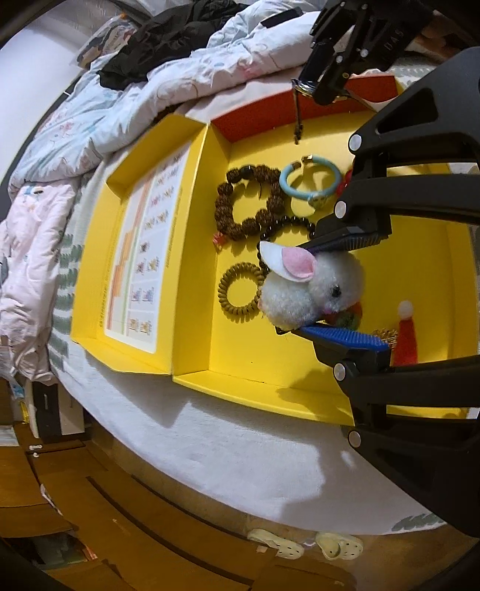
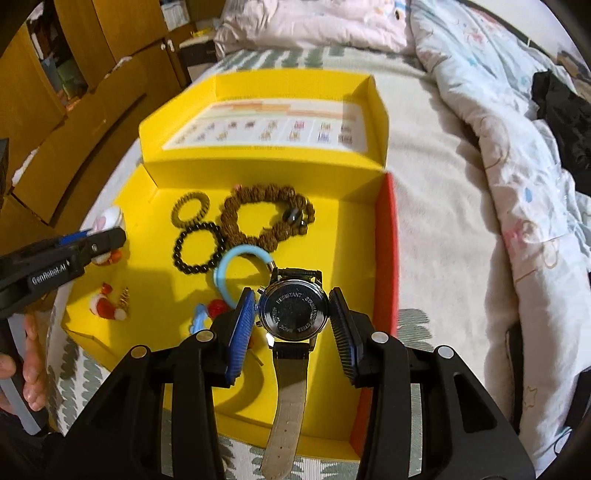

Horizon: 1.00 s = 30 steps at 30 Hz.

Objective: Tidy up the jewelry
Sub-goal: 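Carry the bunny and watch out of the box and release them on the bedspread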

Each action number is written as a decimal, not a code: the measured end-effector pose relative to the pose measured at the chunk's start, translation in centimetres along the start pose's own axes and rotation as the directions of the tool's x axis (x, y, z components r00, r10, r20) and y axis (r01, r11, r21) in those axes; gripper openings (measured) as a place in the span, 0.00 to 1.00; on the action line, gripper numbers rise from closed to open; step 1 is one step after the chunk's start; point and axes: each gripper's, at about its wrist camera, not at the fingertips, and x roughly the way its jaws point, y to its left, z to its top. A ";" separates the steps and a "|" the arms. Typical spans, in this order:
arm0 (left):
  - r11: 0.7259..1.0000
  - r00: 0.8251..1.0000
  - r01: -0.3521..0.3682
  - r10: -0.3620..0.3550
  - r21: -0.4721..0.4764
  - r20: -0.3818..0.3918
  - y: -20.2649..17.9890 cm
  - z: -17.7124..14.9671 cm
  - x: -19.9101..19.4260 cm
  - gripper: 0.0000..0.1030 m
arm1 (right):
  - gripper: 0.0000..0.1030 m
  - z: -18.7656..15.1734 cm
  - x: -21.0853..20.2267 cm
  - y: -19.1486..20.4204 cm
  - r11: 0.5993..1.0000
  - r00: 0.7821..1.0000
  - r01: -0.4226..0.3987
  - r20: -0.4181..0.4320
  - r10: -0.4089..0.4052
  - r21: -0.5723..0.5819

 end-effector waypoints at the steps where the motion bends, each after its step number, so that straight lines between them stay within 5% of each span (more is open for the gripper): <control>1: 1.000 1.000 0.004 -0.004 0.004 0.006 -0.2 -0.1 -0.5 0.36 | 0.41 0.1 -0.7 0.1 1.000 1.000 0.001 0.013 -0.001 -0.001; 13: 0.999 0.998 0.006 -0.008 0.036 0.067 -0.6 -2.1 -6.1 0.36 | 0.41 -1.9 -8.4 1.0 0.999 0.996 -0.021 0.086 0.024 -0.032; 30: 0.996 0.998 -0.069 0.069 -0.047 -0.001 3.3 -10.7 -9.4 0.36 | 0.41 -12.1 -10.8 2.7 0.996 0.999 -0.028 -0.028 0.026 -0.087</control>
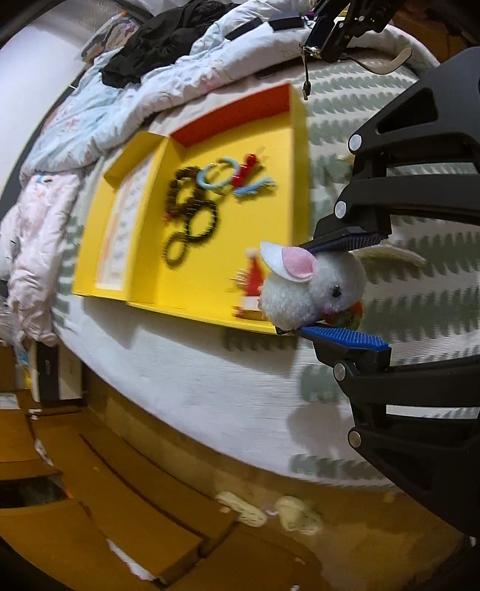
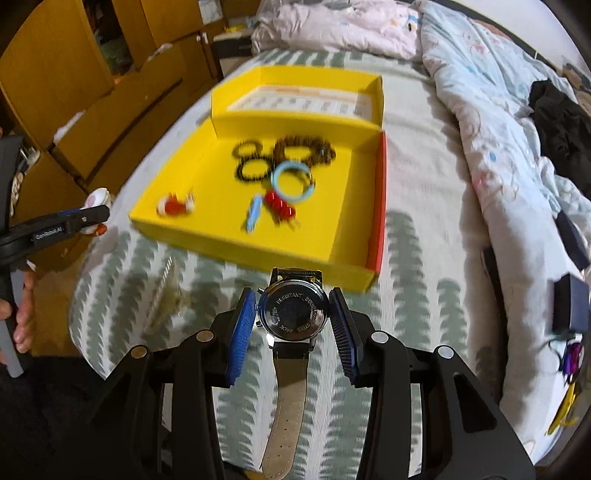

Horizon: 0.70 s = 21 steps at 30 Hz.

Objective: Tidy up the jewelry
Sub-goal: 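Carry the bunny and watch out of the box and release them on the bedspread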

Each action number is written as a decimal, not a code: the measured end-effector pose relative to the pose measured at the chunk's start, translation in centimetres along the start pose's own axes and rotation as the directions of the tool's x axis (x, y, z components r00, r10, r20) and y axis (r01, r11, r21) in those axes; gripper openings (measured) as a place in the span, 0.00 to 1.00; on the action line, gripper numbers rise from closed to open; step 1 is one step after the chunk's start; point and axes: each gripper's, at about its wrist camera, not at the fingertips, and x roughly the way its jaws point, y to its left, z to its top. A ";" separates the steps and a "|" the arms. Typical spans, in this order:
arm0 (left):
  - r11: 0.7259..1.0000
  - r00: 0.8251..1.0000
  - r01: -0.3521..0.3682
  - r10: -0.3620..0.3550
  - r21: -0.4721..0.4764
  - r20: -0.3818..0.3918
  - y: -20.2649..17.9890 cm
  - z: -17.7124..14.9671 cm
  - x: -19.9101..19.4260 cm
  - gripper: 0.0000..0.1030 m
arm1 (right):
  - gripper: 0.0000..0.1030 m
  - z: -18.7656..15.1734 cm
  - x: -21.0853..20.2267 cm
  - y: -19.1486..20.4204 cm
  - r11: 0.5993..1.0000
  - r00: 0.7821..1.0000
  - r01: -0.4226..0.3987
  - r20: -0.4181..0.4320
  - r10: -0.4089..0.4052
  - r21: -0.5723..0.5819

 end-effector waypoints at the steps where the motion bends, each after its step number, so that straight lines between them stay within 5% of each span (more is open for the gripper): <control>1: 1.000 1.000 -0.001 0.001 0.001 -0.010 0.0 -0.6 0.2 0.36 | 0.41 -0.5 0.3 0.1 1.000 1.000 0.005 -0.012 -0.005 -0.005; 11: 0.999 0.994 -0.043 0.043 0.001 -0.101 0.6 -3.9 3.2 0.36 | 0.41 -2.9 6.1 0.3 0.999 0.989 0.029 -0.147 -0.032 -0.019; 21: 0.995 0.974 -0.101 0.104 0.029 -0.201 0.5 -5.3 7.6 0.36 | 0.41 -2.9 8.1 -0.1 1.000 0.982 0.020 -0.190 -0.022 -0.011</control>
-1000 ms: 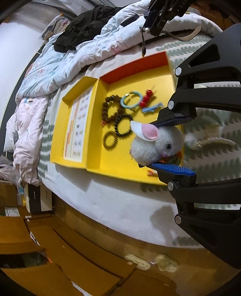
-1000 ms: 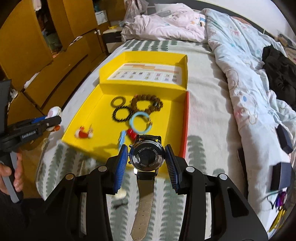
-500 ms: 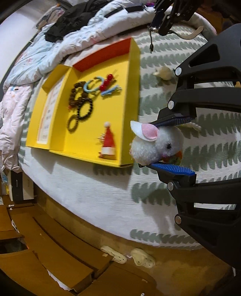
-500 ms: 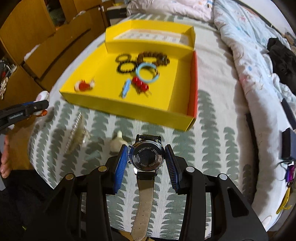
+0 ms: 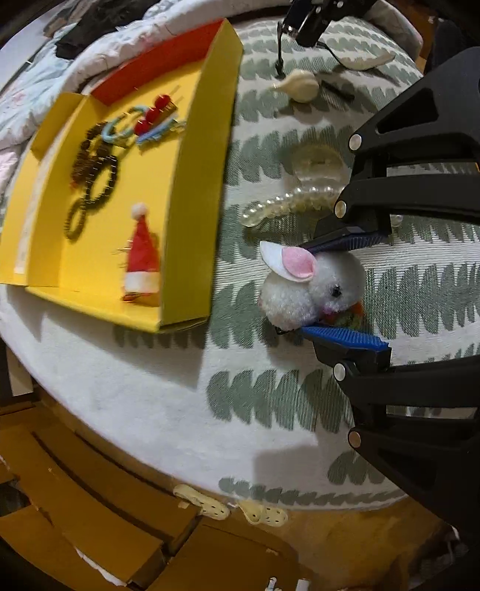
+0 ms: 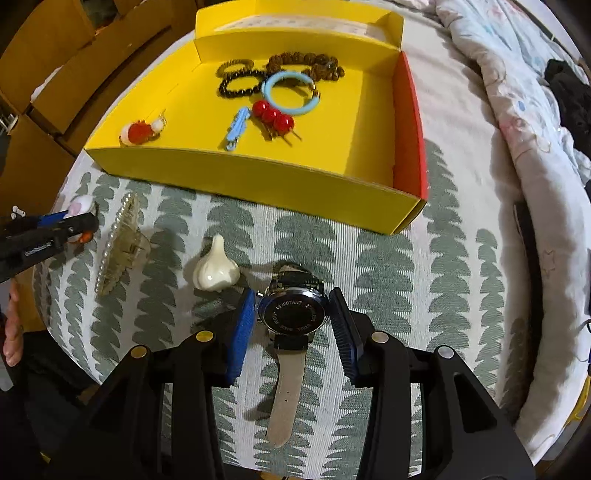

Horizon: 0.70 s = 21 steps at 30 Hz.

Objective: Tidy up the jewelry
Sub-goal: 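Carry the bunny and watch out of the box and release them on the bedspread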

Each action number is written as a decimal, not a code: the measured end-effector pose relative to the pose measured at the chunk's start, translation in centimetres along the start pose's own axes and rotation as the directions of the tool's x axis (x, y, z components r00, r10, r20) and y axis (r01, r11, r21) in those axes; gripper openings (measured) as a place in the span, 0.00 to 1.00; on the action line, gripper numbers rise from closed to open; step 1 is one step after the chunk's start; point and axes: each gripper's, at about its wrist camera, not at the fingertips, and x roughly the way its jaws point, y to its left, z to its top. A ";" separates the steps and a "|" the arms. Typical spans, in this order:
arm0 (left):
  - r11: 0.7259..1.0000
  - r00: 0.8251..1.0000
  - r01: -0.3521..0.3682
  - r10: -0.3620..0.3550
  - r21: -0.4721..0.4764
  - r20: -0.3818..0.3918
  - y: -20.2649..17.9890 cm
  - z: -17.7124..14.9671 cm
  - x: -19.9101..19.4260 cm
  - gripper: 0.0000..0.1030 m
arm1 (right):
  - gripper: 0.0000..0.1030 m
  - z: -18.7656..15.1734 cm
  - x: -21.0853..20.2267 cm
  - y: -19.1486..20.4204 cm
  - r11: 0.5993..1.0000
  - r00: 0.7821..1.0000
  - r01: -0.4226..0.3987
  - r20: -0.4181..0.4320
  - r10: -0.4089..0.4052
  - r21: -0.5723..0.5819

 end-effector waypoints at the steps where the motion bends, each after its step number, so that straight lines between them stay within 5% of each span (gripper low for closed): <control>1: 1.000 1.000 -0.003 0.003 -0.002 -0.008 0.0 0.0 0.3 0.36 | 0.41 0.0 0.1 -0.1 1.000 1.000 -0.003 0.000 0.003 0.002; 12: 1.000 1.000 0.002 -0.002 -0.010 -0.020 0.0 0.6 0.7 0.55 | 0.44 0.1 0.9 -0.6 0.999 0.998 0.035 -0.046 -0.035 -0.002; 18: 0.999 1.000 0.024 -0.023 -0.021 0.021 -0.1 1.3 -0.8 0.57 | 0.63 0.8 -2.1 -0.6 0.996 0.996 0.087 0.038 -0.086 -0.019; 21: 0.999 0.998 0.035 -0.034 -0.023 0.059 0.0 1.7 -2.0 0.58 | 0.63 1.2 -3.4 -0.5 0.995 0.992 0.094 0.085 -0.092 -0.020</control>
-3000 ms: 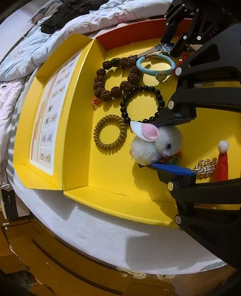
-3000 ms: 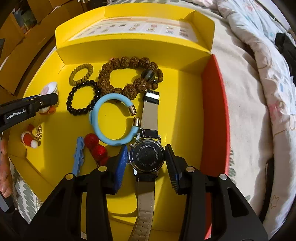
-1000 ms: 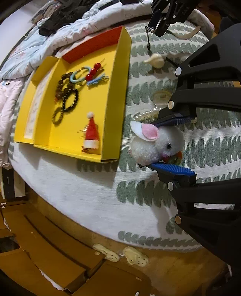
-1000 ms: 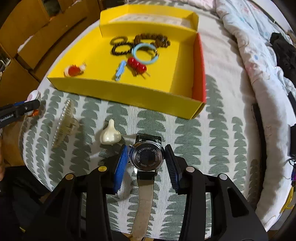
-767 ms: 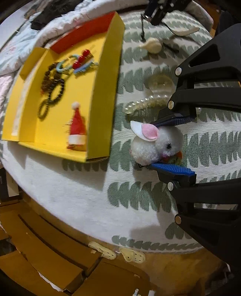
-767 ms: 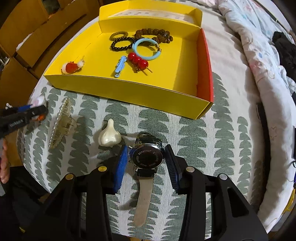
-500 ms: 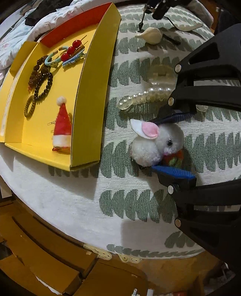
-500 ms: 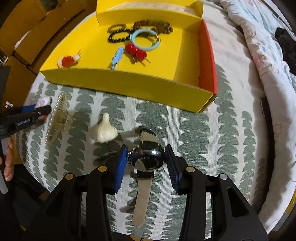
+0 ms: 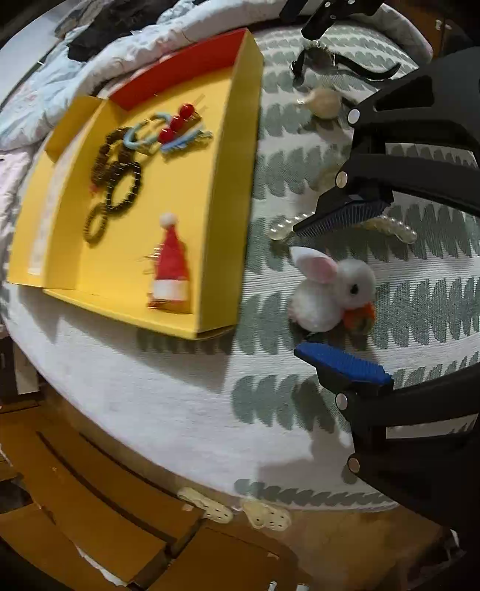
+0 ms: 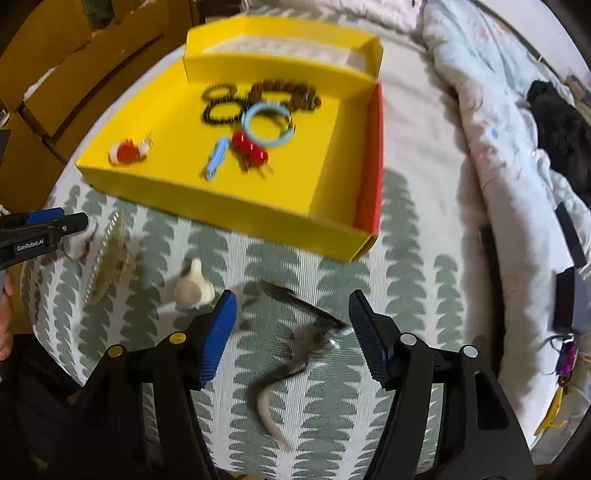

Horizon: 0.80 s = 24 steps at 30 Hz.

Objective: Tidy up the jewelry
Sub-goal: 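Carry the bunny and watch out of the box and release them on the bedspread, then move the left tool to the Santa hat while the right tool grasps the red bead hairpin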

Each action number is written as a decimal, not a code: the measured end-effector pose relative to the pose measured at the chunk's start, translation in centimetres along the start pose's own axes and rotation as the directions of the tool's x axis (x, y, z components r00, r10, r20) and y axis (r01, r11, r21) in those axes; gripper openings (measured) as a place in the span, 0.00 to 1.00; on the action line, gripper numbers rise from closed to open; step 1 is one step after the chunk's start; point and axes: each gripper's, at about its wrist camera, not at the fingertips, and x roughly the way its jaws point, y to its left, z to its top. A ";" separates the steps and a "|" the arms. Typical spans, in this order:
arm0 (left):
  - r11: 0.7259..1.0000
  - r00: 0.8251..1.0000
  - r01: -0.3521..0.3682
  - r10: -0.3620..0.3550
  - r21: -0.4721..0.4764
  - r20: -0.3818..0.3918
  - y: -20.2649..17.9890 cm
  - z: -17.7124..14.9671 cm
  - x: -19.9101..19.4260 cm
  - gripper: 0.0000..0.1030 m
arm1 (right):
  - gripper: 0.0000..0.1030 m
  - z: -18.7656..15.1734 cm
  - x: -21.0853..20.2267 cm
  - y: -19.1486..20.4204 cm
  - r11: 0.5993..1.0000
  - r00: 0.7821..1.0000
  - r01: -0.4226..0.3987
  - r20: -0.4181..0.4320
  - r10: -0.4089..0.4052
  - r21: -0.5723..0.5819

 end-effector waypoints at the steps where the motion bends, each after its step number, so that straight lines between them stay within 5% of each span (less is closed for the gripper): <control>1: 1.000 1.000 0.007 -0.007 -0.004 0.009 0.0 0.2 -0.3 0.58 | 0.63 0.2 -0.3 0.0 1.000 1.000 -0.014 0.010 0.014 0.005; 7: 0.996 0.994 0.093 -0.092 -0.015 0.067 -0.1 2.4 -2.3 0.59 | 0.63 2.3 -2.3 0.1 0.991 0.985 -0.133 0.116 0.128 0.033; 15: 0.995 0.990 0.097 -0.098 0.014 0.100 -2.1 6.8 -2.4 0.63 | 0.64 5.8 -2.0 0.4 0.983 0.974 -0.179 0.153 0.169 0.048; 24: 0.997 0.998 0.062 -0.062 0.037 0.010 -3.3 8.9 2.0 0.63 | 0.64 8.6 1.9 -0.6 0.976 0.973 -0.208 0.113 0.200 0.069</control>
